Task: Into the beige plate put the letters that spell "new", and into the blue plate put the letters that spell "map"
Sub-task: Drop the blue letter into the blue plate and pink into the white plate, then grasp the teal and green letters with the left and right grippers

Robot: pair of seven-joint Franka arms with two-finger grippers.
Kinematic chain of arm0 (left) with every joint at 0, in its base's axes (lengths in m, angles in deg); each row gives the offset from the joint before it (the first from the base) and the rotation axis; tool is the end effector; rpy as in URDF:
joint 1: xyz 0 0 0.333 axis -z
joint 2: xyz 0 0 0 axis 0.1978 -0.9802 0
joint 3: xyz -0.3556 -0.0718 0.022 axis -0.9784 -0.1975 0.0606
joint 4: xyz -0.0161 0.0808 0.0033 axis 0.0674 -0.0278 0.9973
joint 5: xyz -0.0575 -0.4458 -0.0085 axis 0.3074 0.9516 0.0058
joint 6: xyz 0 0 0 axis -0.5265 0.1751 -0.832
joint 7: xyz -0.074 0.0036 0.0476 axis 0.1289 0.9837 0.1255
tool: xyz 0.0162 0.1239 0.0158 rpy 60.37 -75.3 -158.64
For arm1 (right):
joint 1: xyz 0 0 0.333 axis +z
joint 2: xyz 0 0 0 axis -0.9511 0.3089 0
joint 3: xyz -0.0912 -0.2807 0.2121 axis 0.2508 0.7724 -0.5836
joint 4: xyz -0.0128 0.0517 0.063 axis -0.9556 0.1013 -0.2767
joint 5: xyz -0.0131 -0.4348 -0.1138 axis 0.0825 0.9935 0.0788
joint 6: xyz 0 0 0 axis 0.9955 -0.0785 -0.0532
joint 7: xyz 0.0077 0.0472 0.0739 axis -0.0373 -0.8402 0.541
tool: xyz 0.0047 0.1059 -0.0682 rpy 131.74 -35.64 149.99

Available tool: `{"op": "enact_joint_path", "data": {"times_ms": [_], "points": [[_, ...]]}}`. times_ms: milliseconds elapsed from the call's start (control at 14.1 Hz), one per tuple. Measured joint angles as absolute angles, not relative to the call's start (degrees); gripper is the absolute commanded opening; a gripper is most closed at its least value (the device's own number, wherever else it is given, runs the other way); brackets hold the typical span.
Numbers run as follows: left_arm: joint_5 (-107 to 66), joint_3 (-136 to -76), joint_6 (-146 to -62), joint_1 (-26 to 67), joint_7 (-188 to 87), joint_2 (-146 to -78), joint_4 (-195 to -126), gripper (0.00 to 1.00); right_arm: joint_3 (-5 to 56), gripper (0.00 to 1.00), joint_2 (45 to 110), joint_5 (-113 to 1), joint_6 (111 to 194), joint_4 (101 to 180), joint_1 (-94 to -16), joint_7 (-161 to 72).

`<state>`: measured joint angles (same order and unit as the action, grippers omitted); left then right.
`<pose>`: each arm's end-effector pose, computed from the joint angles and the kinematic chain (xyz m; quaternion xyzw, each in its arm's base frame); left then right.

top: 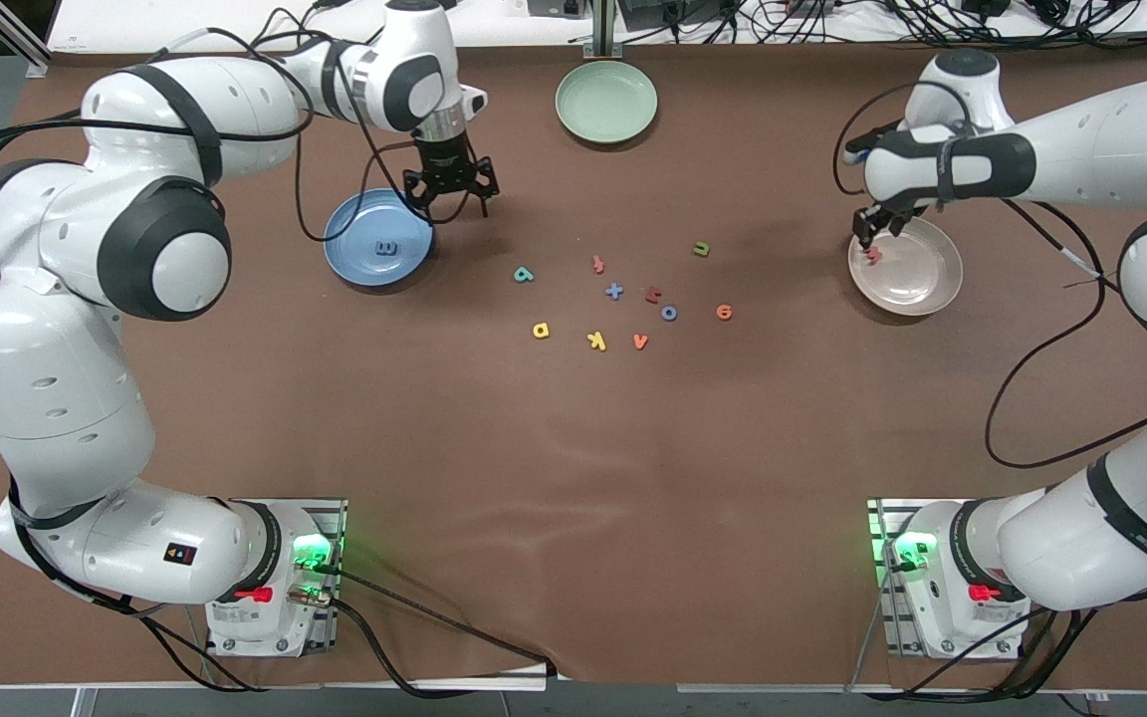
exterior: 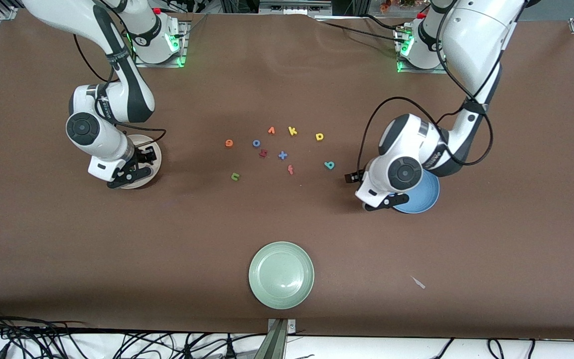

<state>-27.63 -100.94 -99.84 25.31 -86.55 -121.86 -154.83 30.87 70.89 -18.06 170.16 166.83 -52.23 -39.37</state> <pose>0.6466 -0.3170 0.2293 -0.9751 -0.1500 0.1630 0.0122 0.5857 0.0893 0.2298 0.9813 0.1754 -0.0721 0.0329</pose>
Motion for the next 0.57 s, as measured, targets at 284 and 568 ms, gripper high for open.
{"op": "enact_joint_path", "data": {"times_ms": [284, 568], "points": [[-27.6, -101.1, -105.5, 30.0, -103.9, -124.3, -155.3, 1.0, 24.3, 1.0, 71.2, -18.7, 164.4, 159.3, -51.5, -57.9], [-27.6, -101.1, -113.4, 33.1, -112.7, -125.5, -158.8, 1.0, 17.7, 1.0, 77.0, -19.9, 164.6, 153.2, -51.1, -77.6]]}}
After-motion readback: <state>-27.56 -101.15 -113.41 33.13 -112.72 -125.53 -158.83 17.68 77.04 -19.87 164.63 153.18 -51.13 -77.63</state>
